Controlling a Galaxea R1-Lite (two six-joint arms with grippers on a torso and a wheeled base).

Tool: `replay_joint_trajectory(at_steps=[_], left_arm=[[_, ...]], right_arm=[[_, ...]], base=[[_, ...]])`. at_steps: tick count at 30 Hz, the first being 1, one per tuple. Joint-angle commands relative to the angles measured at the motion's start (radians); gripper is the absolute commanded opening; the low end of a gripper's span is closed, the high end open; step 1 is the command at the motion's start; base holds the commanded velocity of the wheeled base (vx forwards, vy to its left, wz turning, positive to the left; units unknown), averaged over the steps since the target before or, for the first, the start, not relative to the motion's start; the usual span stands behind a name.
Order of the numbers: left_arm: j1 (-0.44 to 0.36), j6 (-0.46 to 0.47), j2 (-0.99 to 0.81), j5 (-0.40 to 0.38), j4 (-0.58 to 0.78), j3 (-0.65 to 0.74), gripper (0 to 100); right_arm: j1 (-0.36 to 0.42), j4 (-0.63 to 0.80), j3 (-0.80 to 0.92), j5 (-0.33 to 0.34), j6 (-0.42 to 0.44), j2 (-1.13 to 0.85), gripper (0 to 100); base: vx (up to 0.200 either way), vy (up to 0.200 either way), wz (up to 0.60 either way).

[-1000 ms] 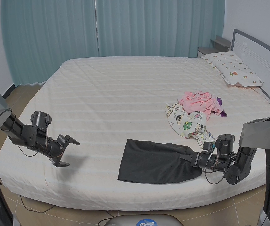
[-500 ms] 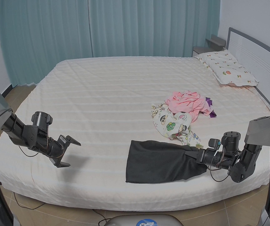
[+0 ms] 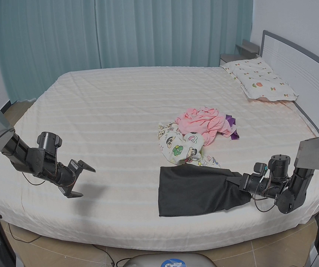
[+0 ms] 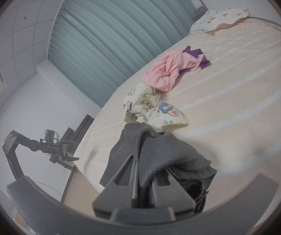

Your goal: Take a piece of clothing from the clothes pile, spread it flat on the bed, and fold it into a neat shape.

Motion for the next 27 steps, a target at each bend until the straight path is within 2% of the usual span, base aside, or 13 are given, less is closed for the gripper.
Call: replay_joint_trajectory(at_steps=[1, 14, 27], left_arm=[[0.001, 0.0, 0.0, 0.0, 0.0, 0.0, 100], [0.001, 0.001, 0.0, -0.002, 0.0, 0.0, 100], [0.001, 0.001, 0.0, -0.002, 0.0, 0.0, 100]], right_arm=[[-0.015, 0.0, 0.005, 0.001, 0.0, 0.0, 0], [-0.067, 0.0, 0.023, 0.005, -0.002, 0.001, 0], [-0.07, 0.001, 0.022, 0.005, -0.011, 0.012, 0]], base=[[0.0, -0.2, 0.0], [0.0, -0.2, 0.0], [0.0, -0.2, 0.0]])
